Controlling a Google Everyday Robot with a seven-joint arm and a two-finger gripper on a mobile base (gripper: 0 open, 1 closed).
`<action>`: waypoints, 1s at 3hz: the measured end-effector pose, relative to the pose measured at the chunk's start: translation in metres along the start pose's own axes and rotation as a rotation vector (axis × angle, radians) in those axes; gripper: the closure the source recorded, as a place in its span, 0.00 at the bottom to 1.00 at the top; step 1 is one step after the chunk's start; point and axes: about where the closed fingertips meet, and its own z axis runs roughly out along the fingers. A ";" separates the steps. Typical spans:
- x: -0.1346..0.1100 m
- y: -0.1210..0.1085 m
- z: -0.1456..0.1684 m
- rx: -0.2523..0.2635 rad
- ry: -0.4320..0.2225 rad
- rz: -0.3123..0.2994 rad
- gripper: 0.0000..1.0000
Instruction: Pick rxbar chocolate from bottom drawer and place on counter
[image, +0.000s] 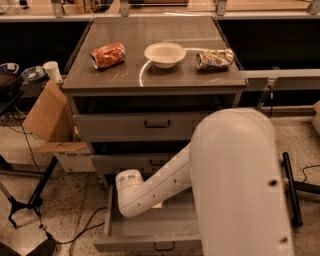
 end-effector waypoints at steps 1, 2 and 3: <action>0.025 0.006 -0.066 -0.034 0.041 -0.016 1.00; 0.047 0.013 -0.142 -0.081 0.093 -0.015 1.00; 0.076 0.018 -0.209 -0.099 0.120 -0.009 1.00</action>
Offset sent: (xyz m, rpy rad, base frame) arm -0.0080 -0.0183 0.2711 -0.1570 -0.1655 -0.0467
